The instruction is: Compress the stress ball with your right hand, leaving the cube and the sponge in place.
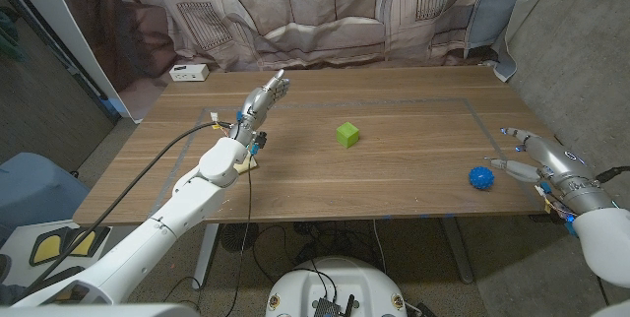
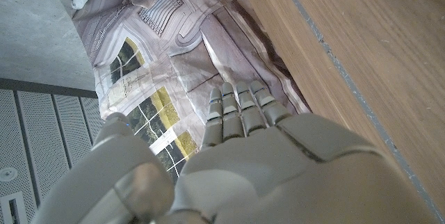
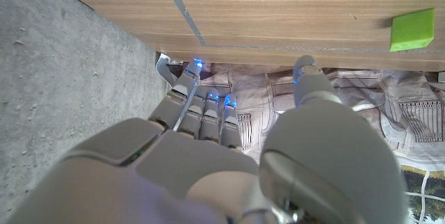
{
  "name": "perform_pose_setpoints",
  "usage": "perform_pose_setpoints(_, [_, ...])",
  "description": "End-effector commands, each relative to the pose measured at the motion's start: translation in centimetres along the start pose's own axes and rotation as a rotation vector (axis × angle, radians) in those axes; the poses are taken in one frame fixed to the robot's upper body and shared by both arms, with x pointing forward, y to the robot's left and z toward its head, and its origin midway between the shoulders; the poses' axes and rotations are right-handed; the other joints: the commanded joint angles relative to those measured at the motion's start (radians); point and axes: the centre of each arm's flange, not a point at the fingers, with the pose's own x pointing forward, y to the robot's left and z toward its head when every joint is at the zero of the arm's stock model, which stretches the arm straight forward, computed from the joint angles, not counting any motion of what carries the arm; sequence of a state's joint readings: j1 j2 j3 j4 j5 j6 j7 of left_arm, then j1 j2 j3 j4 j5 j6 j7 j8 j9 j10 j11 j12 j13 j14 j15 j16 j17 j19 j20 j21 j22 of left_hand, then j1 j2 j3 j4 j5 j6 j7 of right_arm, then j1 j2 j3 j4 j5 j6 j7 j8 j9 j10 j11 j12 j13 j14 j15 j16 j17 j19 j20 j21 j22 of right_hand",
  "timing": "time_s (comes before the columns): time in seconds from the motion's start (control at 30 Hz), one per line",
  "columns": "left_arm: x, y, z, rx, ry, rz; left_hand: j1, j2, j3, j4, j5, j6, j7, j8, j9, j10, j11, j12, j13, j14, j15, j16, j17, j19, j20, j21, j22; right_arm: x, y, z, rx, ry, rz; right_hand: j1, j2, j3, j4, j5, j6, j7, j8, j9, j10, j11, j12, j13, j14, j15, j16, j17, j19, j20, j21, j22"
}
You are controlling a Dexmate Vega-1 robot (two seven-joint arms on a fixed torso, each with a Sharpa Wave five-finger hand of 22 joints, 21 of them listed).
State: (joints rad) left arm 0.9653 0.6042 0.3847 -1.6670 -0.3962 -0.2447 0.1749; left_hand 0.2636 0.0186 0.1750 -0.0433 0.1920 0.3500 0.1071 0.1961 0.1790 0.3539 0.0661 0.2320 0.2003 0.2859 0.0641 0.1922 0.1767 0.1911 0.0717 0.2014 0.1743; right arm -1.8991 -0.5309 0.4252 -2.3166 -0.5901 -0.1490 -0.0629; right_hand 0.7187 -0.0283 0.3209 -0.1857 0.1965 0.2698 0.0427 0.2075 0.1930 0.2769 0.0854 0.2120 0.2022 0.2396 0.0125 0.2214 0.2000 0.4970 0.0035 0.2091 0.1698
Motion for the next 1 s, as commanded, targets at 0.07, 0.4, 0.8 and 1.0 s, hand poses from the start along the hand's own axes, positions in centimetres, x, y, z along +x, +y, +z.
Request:
perform_pose_setpoints(0.07, [0.2,0.8,0.2,-0.022,-0.017,0.007,0.006,0.004,0.003,-0.009,-0.001,0.009,-0.003,-0.003,0.004,0.009,0.001,-0.006,0.001,0.006,-0.004,-0.001,0.003,0.005,0.003,-0.001,0.005,0.7,0.4,0.9,-0.022,0.014,0.083,0.013,-0.003,0.008,0.002,0.0,-0.007,-0.003,0.001,0.005,-0.005,-0.005,-0.004,0.005,0.004,-0.001,-0.003,-0.001,0.006,0.0,-0.005,0.002])
perform_pose_setpoints(0.4, [-0.2,0.7,0.0,-0.031,-0.014,0.029,0.01,0.005,0.004,-0.013,-0.001,0.023,-0.003,0.002,0.004,0.024,-0.005,-0.001,0.002,0.014,-0.003,0.001,0.003,0.007,0.004,-0.001,0.005,1.4,0.6,1.2,-0.058,0.043,0.137,0.017,-0.007,0.006,0.009,-0.002,-0.017,-0.007,-0.004,0.005,-0.012,-0.008,-0.007,0.006,-0.002,0.0,-0.005,0.001,0.001,0.004,-0.008,0.002])
perform_pose_setpoints(0.8, [-0.2,0.7,0.3,-0.024,-0.019,0.032,0.012,0.007,0.005,-0.015,-0.001,0.024,-0.002,0.001,0.004,0.022,0.0,-0.004,0.002,0.014,-0.003,0.0,0.003,0.007,0.006,-0.001,0.005,2.8,1.0,0.8,-0.095,0.08,0.235,0.024,-0.017,0.002,0.017,-0.005,-0.036,-0.027,-0.01,0.006,-0.02,-0.023,-0.011,0.005,-0.005,0.001,-0.008,0.001,0.005,0.004,-0.01,0.002])
perform_pose_setpoints(1.0, [-0.1,0.7,0.4,-0.025,-0.02,0.034,0.013,0.009,0.006,-0.016,-0.001,0.025,-0.002,0.001,0.004,0.023,-0.002,-0.004,0.002,0.014,-0.002,0.0,0.003,0.007,0.006,-0.001,0.005,3.2,1.3,0.5,-0.089,0.095,0.273,0.025,-0.016,0.0,0.023,-0.005,-0.043,-0.025,-0.011,0.007,-0.03,-0.018,-0.014,0.004,0.014,-0.002,0.001,0.003,0.021,0.003,-0.006,0.002])
